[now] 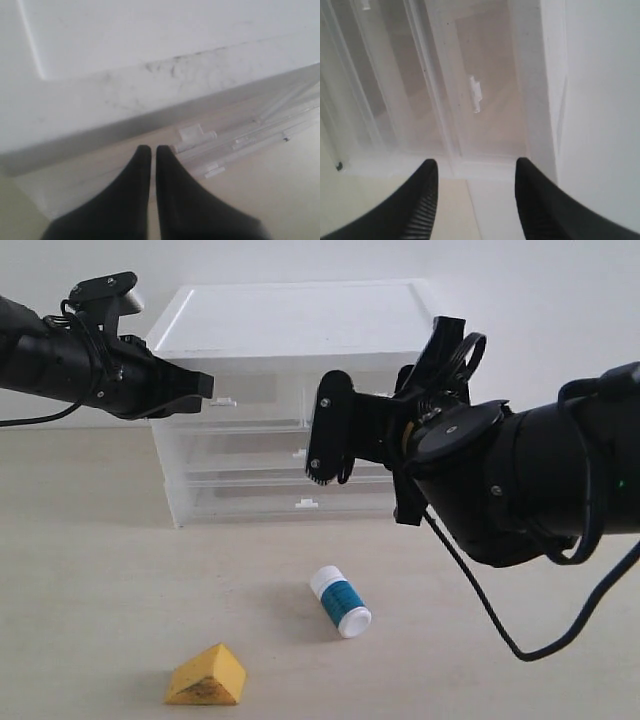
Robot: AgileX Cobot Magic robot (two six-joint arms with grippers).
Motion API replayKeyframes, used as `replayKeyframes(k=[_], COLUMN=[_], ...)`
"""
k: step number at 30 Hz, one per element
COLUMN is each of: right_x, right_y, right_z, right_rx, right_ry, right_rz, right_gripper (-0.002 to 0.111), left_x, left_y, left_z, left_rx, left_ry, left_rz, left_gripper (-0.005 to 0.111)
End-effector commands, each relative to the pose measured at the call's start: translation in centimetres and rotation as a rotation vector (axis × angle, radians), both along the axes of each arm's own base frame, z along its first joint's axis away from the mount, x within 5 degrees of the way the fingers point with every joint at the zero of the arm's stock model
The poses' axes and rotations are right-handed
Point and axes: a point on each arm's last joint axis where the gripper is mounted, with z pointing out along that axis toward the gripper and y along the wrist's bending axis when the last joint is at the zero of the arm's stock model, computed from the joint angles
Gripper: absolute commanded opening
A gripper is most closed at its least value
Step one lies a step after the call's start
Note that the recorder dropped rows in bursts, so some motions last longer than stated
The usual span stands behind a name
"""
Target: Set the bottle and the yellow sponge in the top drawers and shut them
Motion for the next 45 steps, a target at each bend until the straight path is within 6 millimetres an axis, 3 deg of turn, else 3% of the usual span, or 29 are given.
replayKeyframes(k=[1, 7, 15, 22, 29, 34, 40, 45], right_x=[-0.1, -0.6, -1.5, -4.3, -6.3, -7.4, -5.5, -5.4], right_y=[-0.1, 0.1, -0.3, -0.3, -0.5, 0.3, -1.5, -1.5], right_z=[0.5, 1.6, 3.7, 5.8, 7.8, 8.1, 8.3, 9.0], right_rx=[0.031, 0.014, 0.060, 0.106, 0.186, 0.267, 0.373, 0.434], right_ry=[-0.038, -0.043, 0.123, 0.312, 0.374, 0.440, 0.441, 0.406], right_rz=[-0.050, 0.007, 0.003, 0.233, 0.416, 0.543, 0.446, 0.453], right_gripper=[0.043, 0.043, 0.043, 0.043, 0.043, 0.043, 0.043, 0.043], left_x=[0.1, 0.1, 0.1, 0.1, 0.1, 0.1, 0.1, 0.1], left_y=[-0.1, -0.1, -0.1, -0.1, -0.1, -0.1, -0.1, -0.1], left_z=[0.1, 0.1, 0.1, 0.1, 0.1, 0.2, 0.2, 0.2], left_rx=[-0.005, -0.005, -0.005, -0.005, -0.005, -0.004, -0.004, -0.004], left_ry=[-0.006, -0.006, -0.006, -0.006, -0.006, -0.007, -0.008, -0.008], left_rz=[-0.001, -0.001, -0.001, -0.001, -0.001, 0.000, 0.002, 0.002], left_gripper=[0.004, 0.004, 0.004, 0.004, 0.004, 0.004, 0.004, 0.004])
